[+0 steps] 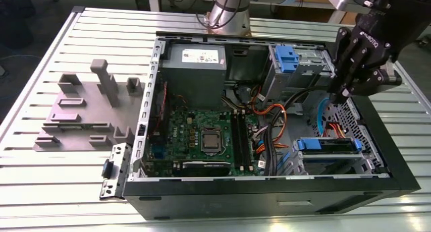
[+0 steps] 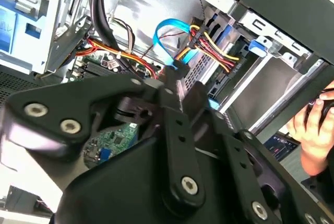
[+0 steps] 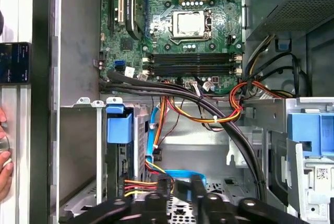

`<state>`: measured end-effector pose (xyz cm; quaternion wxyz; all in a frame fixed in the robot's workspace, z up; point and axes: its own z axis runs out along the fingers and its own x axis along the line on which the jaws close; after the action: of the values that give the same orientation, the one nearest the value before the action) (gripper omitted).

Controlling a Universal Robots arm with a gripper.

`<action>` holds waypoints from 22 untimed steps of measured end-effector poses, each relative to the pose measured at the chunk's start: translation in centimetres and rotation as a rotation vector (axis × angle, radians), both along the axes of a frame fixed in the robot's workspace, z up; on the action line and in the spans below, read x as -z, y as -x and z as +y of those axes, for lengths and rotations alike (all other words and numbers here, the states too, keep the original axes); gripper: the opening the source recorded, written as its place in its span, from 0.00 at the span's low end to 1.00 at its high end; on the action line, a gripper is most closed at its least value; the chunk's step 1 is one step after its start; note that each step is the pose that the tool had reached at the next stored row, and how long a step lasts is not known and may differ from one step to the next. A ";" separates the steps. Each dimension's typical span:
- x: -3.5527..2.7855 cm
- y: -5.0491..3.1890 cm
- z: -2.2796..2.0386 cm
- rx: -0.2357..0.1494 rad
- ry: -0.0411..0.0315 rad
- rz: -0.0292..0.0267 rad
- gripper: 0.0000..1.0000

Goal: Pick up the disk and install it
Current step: 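Insert the second disk wire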

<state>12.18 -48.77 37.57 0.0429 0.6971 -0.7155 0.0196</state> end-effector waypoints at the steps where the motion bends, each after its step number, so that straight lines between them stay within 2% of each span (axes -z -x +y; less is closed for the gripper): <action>1: 0.04 0.00 0.04 0.000 0.0010 0.0000 0.35; 2: 0.05 0.00 0.04 0.000 0.0011 0.0000 0.35; 3: 0.01 0.00 0.04 0.000 0.0014 -0.0001 0.42; 6: -0.18 -0.01 0.08 0.000 0.0014 0.0000 0.42; 7: -0.18 -0.01 0.20 0.000 0.0042 0.0000 0.42; 9: -0.16 -0.01 0.58 0.000 0.0146 0.0000 0.42; 10: -0.10 -0.01 0.82 0.000 0.0213 0.0000 0.42; 15: 0.34 -0.01 1.69 0.000 0.0669 0.0000 0.42; 22: 0.90 -0.01 2.06 0.000 0.1273 0.0000 0.40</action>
<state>12.19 -46.70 36.66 0.0872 0.6929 -0.7127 0.0651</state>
